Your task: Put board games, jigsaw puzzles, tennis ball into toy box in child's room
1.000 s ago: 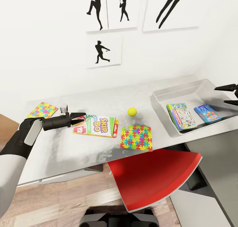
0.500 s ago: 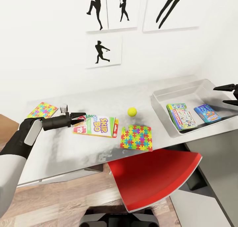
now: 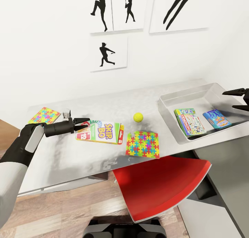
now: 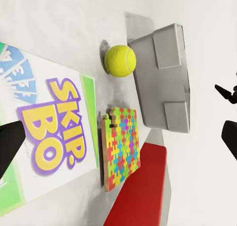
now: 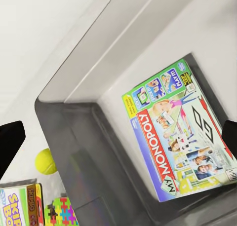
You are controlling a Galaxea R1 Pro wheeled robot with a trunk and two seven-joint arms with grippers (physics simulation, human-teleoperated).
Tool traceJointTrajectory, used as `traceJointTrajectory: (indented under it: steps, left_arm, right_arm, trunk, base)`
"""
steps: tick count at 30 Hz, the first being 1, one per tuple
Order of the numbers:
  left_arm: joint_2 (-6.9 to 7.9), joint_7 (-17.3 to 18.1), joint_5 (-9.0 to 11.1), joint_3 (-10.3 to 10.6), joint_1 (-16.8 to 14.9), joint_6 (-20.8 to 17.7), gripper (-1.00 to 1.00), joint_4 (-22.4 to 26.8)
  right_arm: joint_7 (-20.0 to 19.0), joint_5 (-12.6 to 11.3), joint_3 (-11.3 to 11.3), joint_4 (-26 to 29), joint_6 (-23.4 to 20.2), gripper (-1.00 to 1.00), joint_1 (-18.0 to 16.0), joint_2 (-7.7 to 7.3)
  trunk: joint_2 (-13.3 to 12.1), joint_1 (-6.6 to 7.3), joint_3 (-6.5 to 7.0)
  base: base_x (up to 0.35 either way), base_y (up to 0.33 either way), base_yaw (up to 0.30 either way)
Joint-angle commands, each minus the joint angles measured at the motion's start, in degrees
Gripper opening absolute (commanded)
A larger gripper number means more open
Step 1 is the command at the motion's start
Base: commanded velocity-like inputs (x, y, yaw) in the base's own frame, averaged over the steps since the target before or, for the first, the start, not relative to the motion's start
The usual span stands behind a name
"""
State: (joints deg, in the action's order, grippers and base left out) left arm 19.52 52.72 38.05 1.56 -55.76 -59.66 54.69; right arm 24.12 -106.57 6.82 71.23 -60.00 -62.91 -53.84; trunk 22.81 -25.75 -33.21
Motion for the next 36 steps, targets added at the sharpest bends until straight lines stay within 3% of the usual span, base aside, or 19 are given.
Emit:
traceJointTrajectory:
  steps: [1,36]
  left_arm:
    - [0.05,0.2,0.0,0.1,-0.1,-0.2,1.00,0.0]
    - [0.31,0.1,1.1,0.3,-0.3,-0.2,1.00,0.0]
  right_arm:
    - [0.6,-0.6,0.1,0.0,0.0,1.00,-0.1,-0.05]
    - [0.6,-0.7,0.2,0.0,0.0,1.00,0.0,-0.03]
  trunk:
    - [0.1,-0.03,-0.09]
    - [0.1,-0.03,-0.09]
  base:
    - [0.000,0.000,0.000]
    - [0.000,0.000,0.000]
